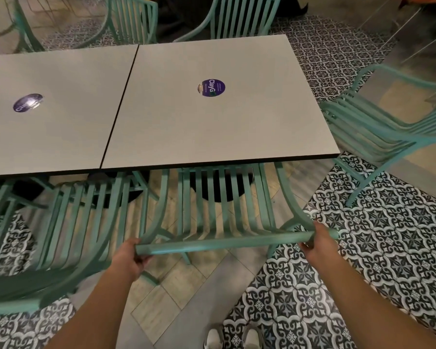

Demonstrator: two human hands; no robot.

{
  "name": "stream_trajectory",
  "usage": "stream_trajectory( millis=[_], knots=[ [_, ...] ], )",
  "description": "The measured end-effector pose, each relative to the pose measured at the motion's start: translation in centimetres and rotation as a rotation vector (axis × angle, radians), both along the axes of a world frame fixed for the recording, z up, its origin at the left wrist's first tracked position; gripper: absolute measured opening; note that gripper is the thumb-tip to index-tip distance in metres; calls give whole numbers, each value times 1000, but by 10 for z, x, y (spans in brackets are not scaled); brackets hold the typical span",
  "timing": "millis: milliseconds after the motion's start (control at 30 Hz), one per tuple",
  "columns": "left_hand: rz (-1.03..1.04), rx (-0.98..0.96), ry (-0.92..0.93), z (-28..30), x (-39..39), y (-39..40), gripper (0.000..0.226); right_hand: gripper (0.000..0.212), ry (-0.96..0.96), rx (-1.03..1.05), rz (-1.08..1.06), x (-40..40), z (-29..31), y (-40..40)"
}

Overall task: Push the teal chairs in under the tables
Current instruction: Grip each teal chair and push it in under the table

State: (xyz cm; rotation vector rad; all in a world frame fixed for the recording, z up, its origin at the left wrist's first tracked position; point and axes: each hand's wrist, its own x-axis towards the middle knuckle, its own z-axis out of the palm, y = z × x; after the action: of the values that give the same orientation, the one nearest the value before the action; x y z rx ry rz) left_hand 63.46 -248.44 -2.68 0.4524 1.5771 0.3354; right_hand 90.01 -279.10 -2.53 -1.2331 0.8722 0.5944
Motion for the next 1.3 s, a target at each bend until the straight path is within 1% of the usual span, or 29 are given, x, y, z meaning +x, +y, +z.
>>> stream_trajectory(
  millis=[67, 133, 267, 367, 467, 600, 667, 800, 900, 967, 1033, 1100, 1167, 1233, 1300],
  knots=[
    [7, 0, 0, 1, 0, 0, 29, 24, 4, 16, 13, 0, 0, 0],
    [12, 9, 2, 1, 0, 0, 30, 20, 7, 16, 10, 2, 0, 0],
    [17, 16, 1, 2, 1, -1, 37, 29, -12, -13, -7, 2, 0, 2],
    [16, 24, -2, 2, 1, -1, 38, 27, -10, -25, -8, 2, 0, 3],
    [13, 27, -9, 1, -1, -2, 38, 32, -13, -19, -9, 3, -2, 2],
    [11, 34, -21, 2, -2, -4, 37, 30, -13, -49, 8, 5, -3, 2],
    [6, 37, -24, 3, -3, -4, 35, 29, -11, -52, 20, 6, -5, 2],
    [-10, 14, -27, 0, -5, -1, 25, 29, -6, -42, 11, 8, -10, 0],
    [-26, -3, -36, -3, -8, 2, 27, 32, 2, -45, 9, 9, -10, -1],
    [-58, -18, -44, -2, -9, 1, 21, 35, 5, -50, 27, 9, -11, -4],
    [-123, -18, -28, 0, -12, -1, 16, 36, -17, -53, 55, 9, -11, -6],
    [-271, 41, 72, 0, -15, 1, 20, 34, -39, -45, 108, 8, -10, -7],
    [-512, 206, 253, 0, -20, 6, 26, 33, -64, -60, 175, 6, -10, -10],
    [-811, 448, 440, 6, -20, 9, 33, 38, -122, -145, 244, 2, -10, -15],
    [-1035, 653, 526, 17, -12, 10, 40, 48, -222, -266, 311, -3, -8, -19]
  ],
)
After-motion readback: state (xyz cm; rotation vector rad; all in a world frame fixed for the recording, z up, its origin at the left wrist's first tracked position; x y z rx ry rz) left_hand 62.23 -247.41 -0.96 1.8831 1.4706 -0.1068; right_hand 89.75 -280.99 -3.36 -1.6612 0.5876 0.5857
